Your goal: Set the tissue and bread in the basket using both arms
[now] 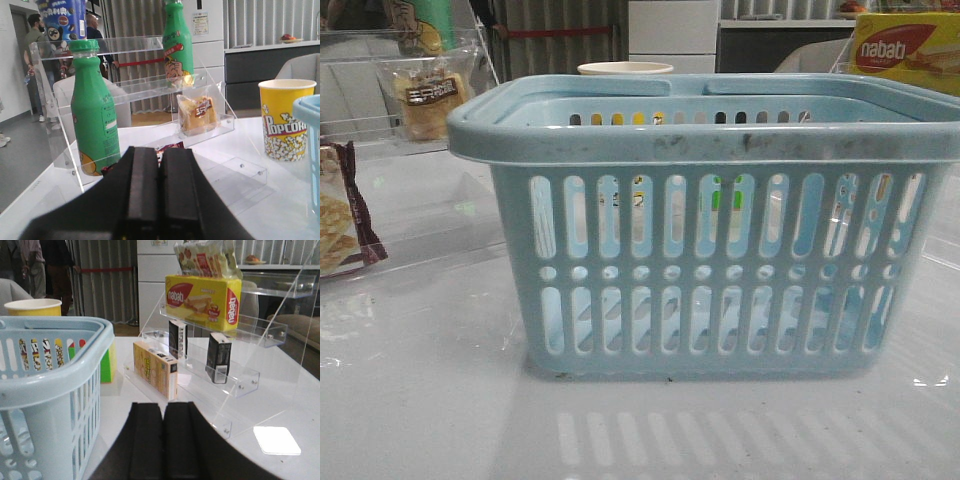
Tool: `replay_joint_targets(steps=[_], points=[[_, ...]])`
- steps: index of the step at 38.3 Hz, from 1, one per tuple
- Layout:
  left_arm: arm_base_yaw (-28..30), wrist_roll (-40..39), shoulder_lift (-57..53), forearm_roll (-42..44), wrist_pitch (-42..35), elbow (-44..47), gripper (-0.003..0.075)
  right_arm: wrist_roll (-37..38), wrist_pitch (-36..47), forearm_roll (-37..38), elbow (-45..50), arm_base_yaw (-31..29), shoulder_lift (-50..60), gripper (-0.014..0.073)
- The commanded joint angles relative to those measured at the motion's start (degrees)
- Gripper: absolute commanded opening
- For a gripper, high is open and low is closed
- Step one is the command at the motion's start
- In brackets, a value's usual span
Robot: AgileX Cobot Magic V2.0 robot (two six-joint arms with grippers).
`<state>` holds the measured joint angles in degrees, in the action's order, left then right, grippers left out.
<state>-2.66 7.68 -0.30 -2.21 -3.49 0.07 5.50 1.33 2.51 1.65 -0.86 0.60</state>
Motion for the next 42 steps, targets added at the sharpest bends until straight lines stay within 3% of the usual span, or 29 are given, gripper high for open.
replay_joint_targets(steps=[1, 10, 24, 35, 42], points=[[-0.1, -0.2, -1.0, -1.1, -4.4, -4.3, 0.0091, -0.1, 4.6, 0.6, -4.8, -0.5, 1.0, 0.0056], [-0.1, -0.2, 0.8, -1.1, 7.2, -18.9, 0.0091, -0.1, -5.1, 0.9, -19.5, -0.5, -1.0, 0.0056], [-0.1, -0.2, 13.3, -1.1, 25.0, -39.6, 0.0091, -0.1, -23.4, 0.9, -39.4, -0.5, -13.4, 0.0056], [-0.1, -0.2, 20.9, -1.1, 37.7, -42.3, 0.0091, -0.1, -37.6, 0.9, -41.9, -0.5, -20.9, 0.0056], [-0.1, -0.2, 23.3, -1.1, 38.8, -40.5, 0.0091, -0.1, -41.5, 1.0, -40.1, -0.5, -23.9, 0.0056]])
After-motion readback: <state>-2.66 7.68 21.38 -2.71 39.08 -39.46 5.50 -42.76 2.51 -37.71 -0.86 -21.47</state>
